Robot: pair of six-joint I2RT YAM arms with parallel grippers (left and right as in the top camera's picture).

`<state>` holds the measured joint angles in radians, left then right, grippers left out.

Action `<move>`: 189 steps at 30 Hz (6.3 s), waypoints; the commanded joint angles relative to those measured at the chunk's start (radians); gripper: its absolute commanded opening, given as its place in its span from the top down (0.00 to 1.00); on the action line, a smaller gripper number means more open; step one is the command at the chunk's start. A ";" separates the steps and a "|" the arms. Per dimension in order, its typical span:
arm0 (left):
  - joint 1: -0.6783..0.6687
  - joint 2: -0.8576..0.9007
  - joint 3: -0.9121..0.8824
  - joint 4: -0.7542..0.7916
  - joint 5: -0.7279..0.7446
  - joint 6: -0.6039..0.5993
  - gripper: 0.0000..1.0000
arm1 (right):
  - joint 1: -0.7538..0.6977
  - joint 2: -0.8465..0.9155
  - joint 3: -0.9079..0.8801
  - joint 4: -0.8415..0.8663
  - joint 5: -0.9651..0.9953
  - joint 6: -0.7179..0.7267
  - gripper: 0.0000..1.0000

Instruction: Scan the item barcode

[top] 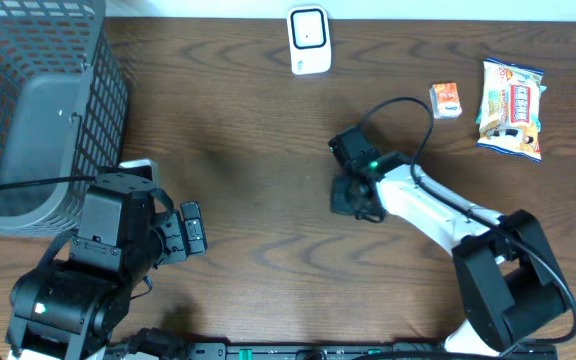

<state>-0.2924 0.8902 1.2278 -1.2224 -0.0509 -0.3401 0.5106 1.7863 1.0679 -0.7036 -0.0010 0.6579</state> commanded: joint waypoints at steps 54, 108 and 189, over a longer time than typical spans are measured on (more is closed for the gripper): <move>0.001 -0.003 0.000 0.001 -0.002 0.002 0.02 | -0.161 0.084 0.031 0.030 -0.062 -0.695 0.42; 0.001 -0.003 0.000 0.001 -0.002 0.002 0.03 | -0.264 0.058 0.230 -0.175 -0.366 -0.629 0.48; 0.001 -0.003 0.000 0.001 -0.002 0.002 0.02 | -0.336 0.011 -0.017 -0.051 -0.500 0.070 0.01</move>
<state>-0.2924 0.8902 1.2278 -1.2224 -0.0509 -0.3401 0.1623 1.8114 1.0538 -0.7494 -0.4828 0.4870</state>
